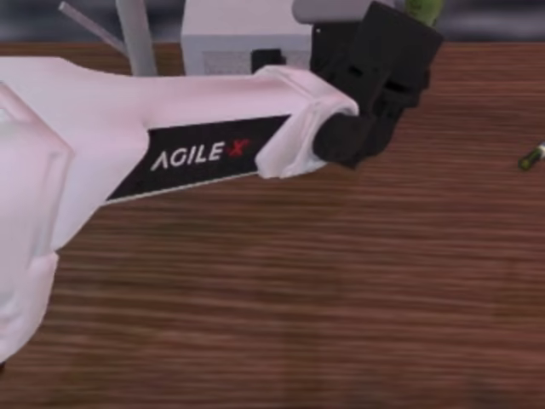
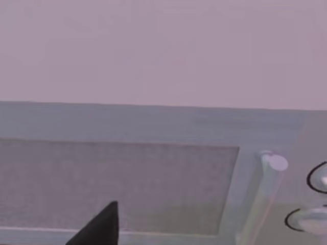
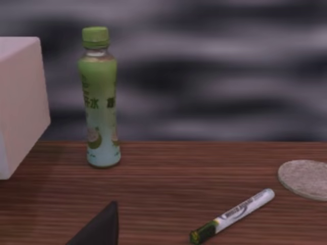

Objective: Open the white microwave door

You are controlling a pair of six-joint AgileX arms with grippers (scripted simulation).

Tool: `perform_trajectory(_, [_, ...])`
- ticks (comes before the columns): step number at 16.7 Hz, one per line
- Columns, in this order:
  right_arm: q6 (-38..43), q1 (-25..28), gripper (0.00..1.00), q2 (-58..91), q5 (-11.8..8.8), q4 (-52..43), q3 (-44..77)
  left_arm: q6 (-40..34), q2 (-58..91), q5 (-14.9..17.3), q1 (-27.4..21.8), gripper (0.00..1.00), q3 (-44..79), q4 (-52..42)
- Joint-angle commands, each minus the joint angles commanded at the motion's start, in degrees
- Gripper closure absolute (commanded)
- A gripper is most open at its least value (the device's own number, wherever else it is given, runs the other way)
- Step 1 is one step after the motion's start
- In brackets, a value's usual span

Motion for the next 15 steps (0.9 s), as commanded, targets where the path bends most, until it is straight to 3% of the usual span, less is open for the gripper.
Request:
perform_trajectory(7, [0.0,0.0,0.00,0.0,0.0,0.0,0.0,3.8,11.5,4.4,5.1,0.00,11.4,2.6])
perform_trajectory(12, [0.0,0.0,0.00,0.0,0.0,0.0,0.0,4.1,12.4,4.8,5.5,0.00,12.3,2.8])
perform_trajectory(15, [0.0,0.0,0.00,0.0,0.0,0.0,0.0,4.1,12.4,4.8,5.5,0.23,12.3,2.8])
